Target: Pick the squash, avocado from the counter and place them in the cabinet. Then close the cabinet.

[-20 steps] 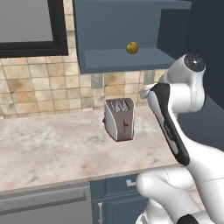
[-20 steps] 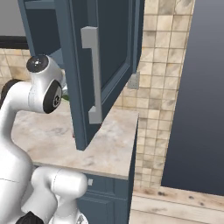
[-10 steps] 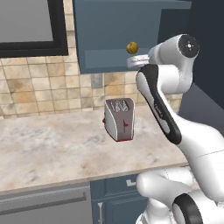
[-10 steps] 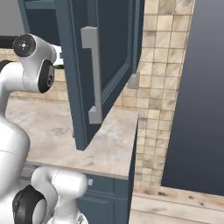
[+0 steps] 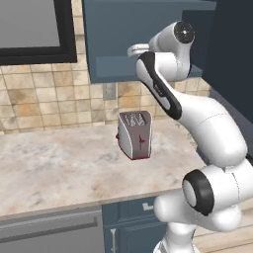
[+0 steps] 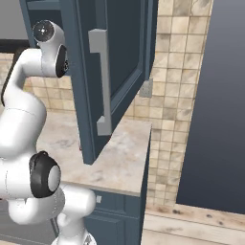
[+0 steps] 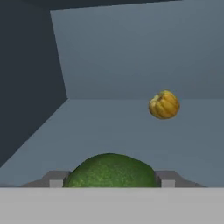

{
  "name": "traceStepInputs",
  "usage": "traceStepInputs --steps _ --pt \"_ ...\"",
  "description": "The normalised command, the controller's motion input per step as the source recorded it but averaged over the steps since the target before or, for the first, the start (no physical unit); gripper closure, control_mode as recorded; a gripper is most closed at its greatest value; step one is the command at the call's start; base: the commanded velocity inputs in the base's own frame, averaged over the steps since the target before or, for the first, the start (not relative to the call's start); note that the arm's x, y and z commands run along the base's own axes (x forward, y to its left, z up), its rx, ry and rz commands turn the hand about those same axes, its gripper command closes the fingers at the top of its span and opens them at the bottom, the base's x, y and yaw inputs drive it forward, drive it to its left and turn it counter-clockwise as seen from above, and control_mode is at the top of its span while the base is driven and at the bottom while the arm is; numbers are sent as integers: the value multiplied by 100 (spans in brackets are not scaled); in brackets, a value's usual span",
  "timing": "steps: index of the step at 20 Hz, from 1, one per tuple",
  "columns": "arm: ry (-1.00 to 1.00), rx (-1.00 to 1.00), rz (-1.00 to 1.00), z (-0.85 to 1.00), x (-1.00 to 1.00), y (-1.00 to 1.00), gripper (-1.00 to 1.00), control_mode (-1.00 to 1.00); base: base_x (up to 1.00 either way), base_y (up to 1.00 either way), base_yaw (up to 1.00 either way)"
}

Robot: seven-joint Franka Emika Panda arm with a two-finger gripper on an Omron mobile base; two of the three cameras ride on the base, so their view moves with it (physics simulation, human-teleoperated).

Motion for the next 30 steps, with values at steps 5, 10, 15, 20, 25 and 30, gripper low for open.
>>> traceStepInputs --steps 5,10,15,20,25,30 --pt "21 0 0 -42 100 12 100 -100 0 0 0" --pt "7 0 0 -39 100 22 100 -100 0 0 0" --pt "0 0 0 -34 98 39 -100 -100 0 0 0" --pt "0 0 0 -23 52 18 -100 -100 0 0 0" --pt "0 0 0 -28 -38 0 -100 -100 0 0 0" --pt "-11 0 0 -7 -100 -7 -100 -100 0 0 0"
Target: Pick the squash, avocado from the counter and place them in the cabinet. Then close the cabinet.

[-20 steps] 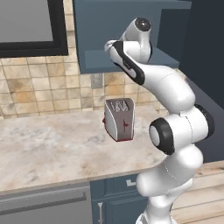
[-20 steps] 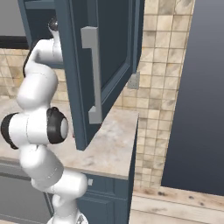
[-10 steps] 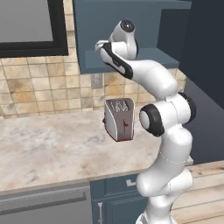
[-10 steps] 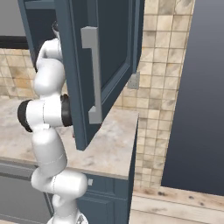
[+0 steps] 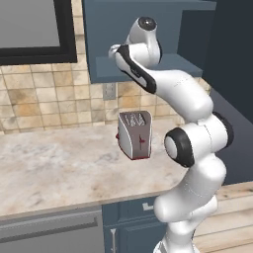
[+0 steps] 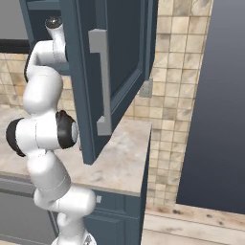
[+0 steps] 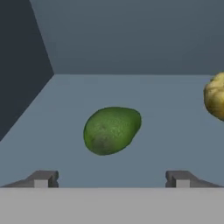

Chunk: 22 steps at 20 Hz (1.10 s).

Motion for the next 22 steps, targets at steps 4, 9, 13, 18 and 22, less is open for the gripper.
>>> traceStepInputs --steps 4,9,13,18,22 --pt "-19 0 0 0 -100 -43 -100 -100 0 0 0" --pt "-16 0 0 0 -100 -69 -100 -100 0 0 0" --pt "-17 1 0 20 -100 -72 -100 -100 0 0 0" --pt "-3 4 -6 68 -100 -31 -100 -100 0 0 0" --pt "1 4 -10 72 -100 -10 -100 -100 0 0 0"
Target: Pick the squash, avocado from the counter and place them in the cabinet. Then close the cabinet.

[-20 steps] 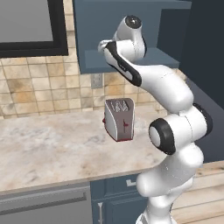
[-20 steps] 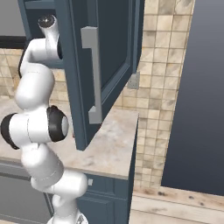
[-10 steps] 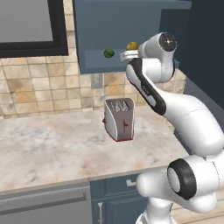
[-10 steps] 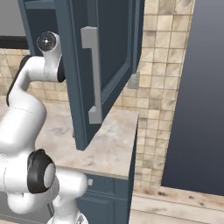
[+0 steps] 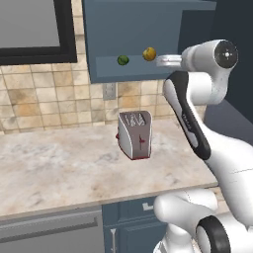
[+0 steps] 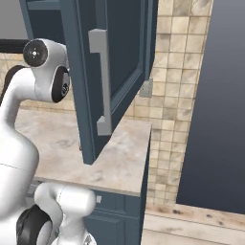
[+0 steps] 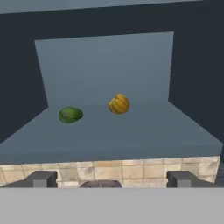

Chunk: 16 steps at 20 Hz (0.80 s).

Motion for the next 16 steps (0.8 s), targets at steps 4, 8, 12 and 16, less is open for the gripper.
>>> traceStepInputs --steps 4,8,12,16 --pt "1 5 -9 50 -100 -9 -100 -100 0 0 0" --pt "5 13 -13 27 -100 -35 -100 -100 0 0 0" --pt "1 22 -15 4 -100 -50 -100 -100 0 0 0" --pt "0 26 -10 1 -100 -47 -100 -100 0 0 0"
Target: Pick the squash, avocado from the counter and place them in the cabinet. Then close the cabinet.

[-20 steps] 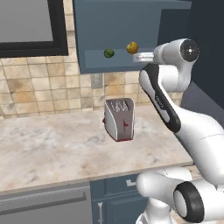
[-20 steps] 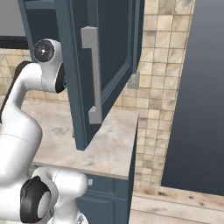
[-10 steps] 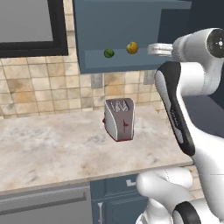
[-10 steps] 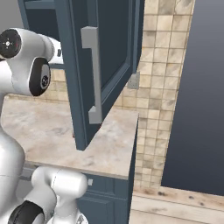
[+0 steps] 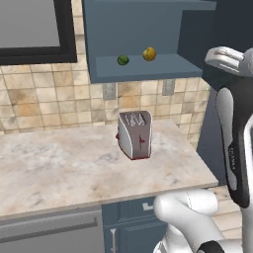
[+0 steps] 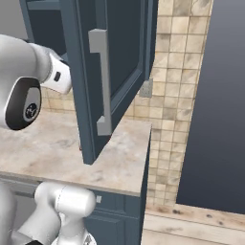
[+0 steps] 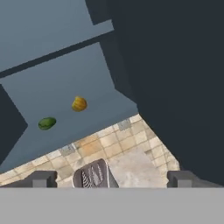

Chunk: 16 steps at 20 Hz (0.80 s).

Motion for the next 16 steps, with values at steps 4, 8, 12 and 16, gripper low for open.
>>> traceStepInputs --steps 4,8,12,16 --pt "0 30 0 0 -100 -34 -100 -100 0 0 0" --pt "-1 34 -1 0 -100 -36 -100 -100 0 0 0" --pt "-11 32 -3 0 -100 -32 -100 -100 0 0 0" --pt "-20 27 -3 0 -100 -31 -100 -100 0 0 0"
